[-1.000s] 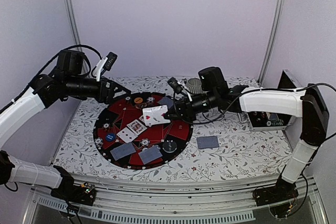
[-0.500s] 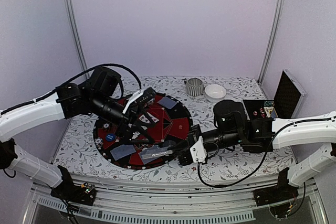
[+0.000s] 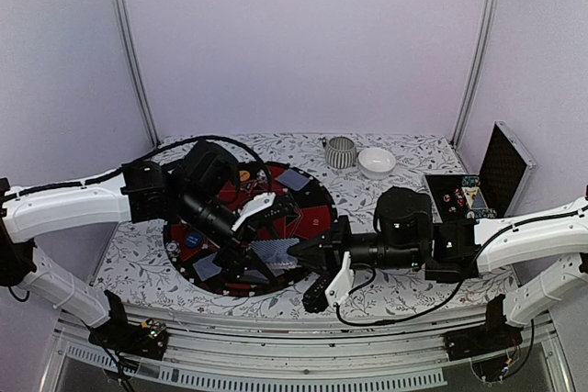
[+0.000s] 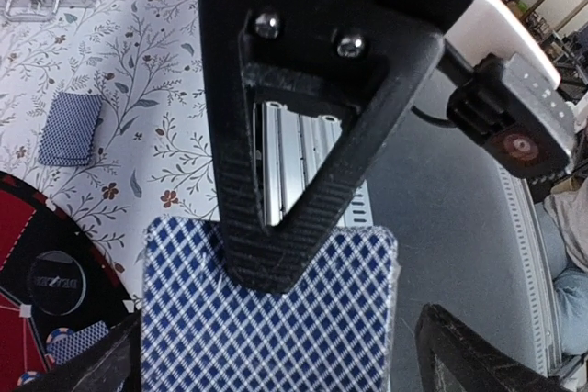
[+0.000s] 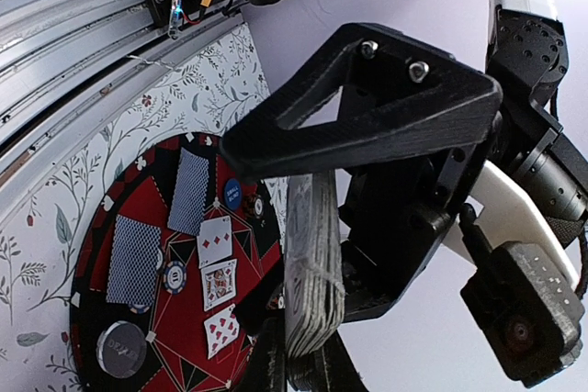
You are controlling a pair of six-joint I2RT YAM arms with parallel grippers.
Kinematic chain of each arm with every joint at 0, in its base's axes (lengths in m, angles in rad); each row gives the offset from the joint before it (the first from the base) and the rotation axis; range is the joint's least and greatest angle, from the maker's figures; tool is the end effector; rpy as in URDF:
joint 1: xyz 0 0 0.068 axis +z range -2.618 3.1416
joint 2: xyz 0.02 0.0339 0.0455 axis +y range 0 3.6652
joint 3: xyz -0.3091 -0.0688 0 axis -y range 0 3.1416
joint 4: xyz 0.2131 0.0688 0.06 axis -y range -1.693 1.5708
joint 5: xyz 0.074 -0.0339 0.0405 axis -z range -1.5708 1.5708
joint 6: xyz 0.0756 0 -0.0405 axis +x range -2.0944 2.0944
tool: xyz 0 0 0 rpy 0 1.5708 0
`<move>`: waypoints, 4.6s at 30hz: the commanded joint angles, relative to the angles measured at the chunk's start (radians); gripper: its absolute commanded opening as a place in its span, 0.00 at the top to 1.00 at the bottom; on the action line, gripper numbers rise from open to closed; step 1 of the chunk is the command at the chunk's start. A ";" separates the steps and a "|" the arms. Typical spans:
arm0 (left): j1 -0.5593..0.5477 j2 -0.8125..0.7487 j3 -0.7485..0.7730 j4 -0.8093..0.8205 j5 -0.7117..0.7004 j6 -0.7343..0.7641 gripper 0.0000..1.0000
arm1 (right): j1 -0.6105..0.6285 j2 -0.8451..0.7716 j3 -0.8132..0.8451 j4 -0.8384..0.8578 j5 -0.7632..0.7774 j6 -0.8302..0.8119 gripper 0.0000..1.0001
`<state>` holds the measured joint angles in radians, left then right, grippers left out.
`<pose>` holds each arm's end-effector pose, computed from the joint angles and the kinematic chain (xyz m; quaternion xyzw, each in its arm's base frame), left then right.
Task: Distribute texas hold em gaming equipment
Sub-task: Pass from the right arm to the left, then pick up the poker card from the poker table mat, then place the poker card at the center of the board.
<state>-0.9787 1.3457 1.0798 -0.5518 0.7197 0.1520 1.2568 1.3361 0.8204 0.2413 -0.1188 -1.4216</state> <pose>0.1048 -0.2451 0.3212 0.5756 0.6656 -0.4381 0.1836 0.0862 0.2944 0.3208 -0.7827 0.1478 -0.0024 0.6045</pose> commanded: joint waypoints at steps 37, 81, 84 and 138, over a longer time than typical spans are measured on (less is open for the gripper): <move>-0.065 -0.179 -0.236 0.006 -0.752 -0.378 0.66 | -0.411 0.058 0.215 -0.122 -0.274 1.543 0.34; -0.123 0.016 -0.510 0.298 -0.991 -0.677 0.69 | -0.273 0.764 0.319 -0.036 -0.417 2.194 0.60; -0.110 0.062 -0.509 0.327 -0.964 -0.654 0.70 | -0.272 0.762 0.311 -0.018 -0.429 2.216 0.60; -0.311 0.497 -0.068 0.434 -0.911 -0.232 0.02 | -0.570 -0.121 -0.076 -0.509 -0.212 2.051 0.98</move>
<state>-1.2728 1.8740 1.0149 -0.1108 -0.2249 -0.1081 0.6922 1.2476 0.7479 -0.1886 -0.3672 0.6628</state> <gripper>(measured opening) 0.820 0.024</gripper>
